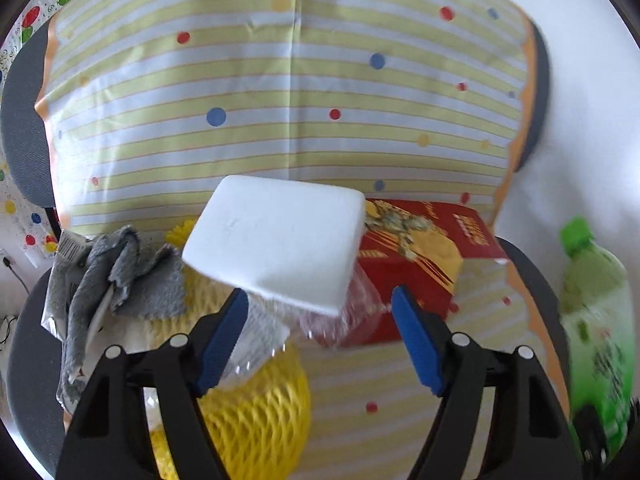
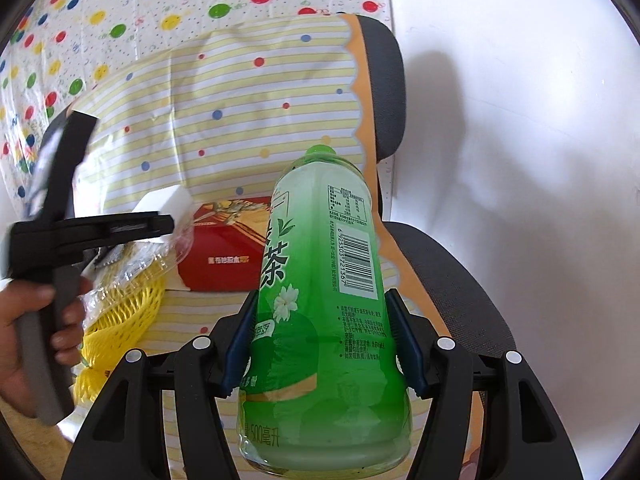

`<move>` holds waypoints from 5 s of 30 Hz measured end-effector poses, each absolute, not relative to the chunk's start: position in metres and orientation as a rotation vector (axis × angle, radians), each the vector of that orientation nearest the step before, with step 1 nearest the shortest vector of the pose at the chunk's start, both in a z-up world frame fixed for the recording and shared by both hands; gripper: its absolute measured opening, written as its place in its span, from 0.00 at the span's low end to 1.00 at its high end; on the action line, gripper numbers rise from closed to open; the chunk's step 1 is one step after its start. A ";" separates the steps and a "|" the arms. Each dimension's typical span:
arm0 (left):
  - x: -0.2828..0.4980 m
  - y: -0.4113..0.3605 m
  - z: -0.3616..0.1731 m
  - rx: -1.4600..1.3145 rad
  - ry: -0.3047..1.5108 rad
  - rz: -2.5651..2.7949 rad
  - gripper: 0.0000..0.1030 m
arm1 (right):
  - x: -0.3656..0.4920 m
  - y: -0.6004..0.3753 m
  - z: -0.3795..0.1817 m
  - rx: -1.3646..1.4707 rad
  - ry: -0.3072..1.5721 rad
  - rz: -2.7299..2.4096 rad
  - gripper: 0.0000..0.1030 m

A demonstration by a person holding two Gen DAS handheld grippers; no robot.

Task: Collect trash
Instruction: 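Grasp the white sponge block with the left gripper and lift, then carry sponge and bottle to the pink bin and open both grippers, then return to the chair and grasp the grey cloth with the right gripper, then lift the grey cloth with the right gripper while the left gripper grasps the white wrapper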

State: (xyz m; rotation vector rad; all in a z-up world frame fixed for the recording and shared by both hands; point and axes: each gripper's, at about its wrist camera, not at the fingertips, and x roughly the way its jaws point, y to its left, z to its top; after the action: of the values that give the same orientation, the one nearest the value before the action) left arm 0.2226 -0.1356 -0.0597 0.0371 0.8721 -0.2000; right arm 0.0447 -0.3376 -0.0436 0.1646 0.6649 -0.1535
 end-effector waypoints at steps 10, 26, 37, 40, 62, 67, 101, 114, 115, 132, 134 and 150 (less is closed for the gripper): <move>0.206 -0.126 -0.056 0.003 0.778 -0.268 0.20 | 0.022 -0.346 -0.042 0.182 0.642 -0.150 0.60; 0.024 -0.172 -0.051 0.131 0.707 -0.700 0.19 | -0.089 -0.386 -0.016 0.208 0.665 -0.285 0.60; -0.085 -0.295 -0.115 0.344 0.882 -1.173 0.21 | -0.222 -0.447 -0.072 0.333 0.845 -0.597 0.60; -0.095 -0.332 -0.141 0.393 0.985 -1.248 0.21 | -0.239 -0.468 -0.096 0.401 0.882 -0.645 0.60; -0.082 -0.389 -0.173 0.469 1.026 -1.175 0.54 | -0.226 -0.505 -0.088 0.440 0.768 -0.688 0.65; -0.071 -0.321 -0.133 0.403 0.925 -1.025 0.54 | -0.214 -0.452 -0.044 0.362 0.647 -0.497 0.65; 0.100 0.135 -0.054 -0.052 0.811 -0.141 0.61 | 0.065 -0.072 0.006 -0.078 0.710 0.329 0.47; 0.190 0.180 -0.082 -0.084 0.865 -0.116 0.61 | 0.180 0.007 -0.044 -0.119 0.855 0.322 0.38; 0.196 0.181 -0.084 -0.086 0.870 -0.127 0.61 | 0.187 0.009 -0.048 -0.117 0.867 0.306 0.38; 0.194 0.177 -0.079 -0.073 0.871 -0.157 0.61 | 0.156 -0.047 0.005 -0.022 0.678 0.218 0.04; 0.194 0.168 -0.072 -0.066 0.861 -0.175 0.61 | 0.146 -0.061 0.021 -0.015 0.644 0.202 0.04; 0.252 0.092 -0.091 0.100 0.908 -0.150 0.31 | 0.119 -0.128 0.013 0.007 0.668 0.163 0.04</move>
State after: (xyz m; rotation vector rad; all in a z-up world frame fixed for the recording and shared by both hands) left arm 0.2525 0.0915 -0.0906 0.0996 0.9078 -0.1504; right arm 0.1193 -0.1282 0.0132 0.0069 0.6684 0.1631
